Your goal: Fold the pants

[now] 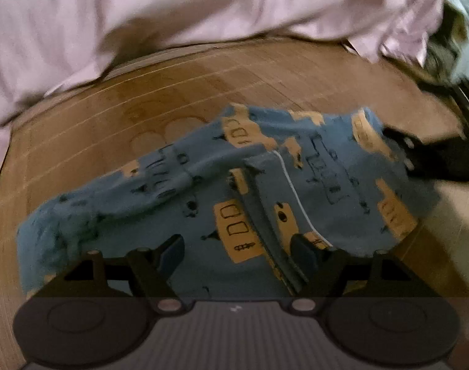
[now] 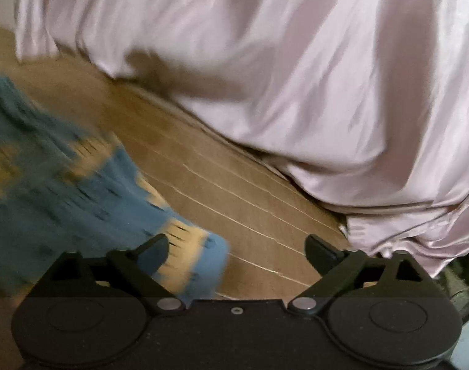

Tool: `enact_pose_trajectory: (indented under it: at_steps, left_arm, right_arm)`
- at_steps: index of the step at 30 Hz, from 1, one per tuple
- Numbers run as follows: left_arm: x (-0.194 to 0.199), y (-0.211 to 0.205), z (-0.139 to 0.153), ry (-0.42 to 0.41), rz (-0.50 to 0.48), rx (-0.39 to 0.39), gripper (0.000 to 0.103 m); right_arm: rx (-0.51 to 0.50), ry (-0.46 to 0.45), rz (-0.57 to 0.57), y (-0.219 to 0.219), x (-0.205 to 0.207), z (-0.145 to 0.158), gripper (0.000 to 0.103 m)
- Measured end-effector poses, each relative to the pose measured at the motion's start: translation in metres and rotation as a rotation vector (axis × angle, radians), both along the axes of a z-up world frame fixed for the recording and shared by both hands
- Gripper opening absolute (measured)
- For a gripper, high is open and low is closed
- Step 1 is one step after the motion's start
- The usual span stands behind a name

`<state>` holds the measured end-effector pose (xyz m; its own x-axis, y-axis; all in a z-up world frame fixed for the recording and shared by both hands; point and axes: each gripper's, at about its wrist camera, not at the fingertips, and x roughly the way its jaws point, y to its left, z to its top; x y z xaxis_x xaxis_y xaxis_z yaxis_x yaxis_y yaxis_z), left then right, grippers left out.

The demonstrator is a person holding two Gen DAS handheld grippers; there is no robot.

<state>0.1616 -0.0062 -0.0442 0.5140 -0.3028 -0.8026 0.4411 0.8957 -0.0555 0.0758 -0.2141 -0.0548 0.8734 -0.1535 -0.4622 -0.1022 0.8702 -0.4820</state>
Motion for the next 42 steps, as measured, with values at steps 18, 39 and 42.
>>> enact_pose_trajectory:
  at_steps: [18, 39, 42]
  left_arm:
    - [-0.042, 0.110, 0.015, -0.200, 0.481, -0.028, 0.083]
    - [-0.021, 0.043, 0.005, -0.321, 0.267, 0.279, 0.020]
    - [-0.020, 0.035, -0.001, -0.363, 0.311, 0.350, 0.023]
  right_arm:
    - [0.283, 0.064, 0.184, 0.077, -0.030, -0.005, 0.098]
    - [0.354, 0.112, 0.179, 0.083, -0.030, -0.025, 0.101]
    - [0.359, 0.114, 0.179, 0.083, -0.029, -0.025, 0.101]
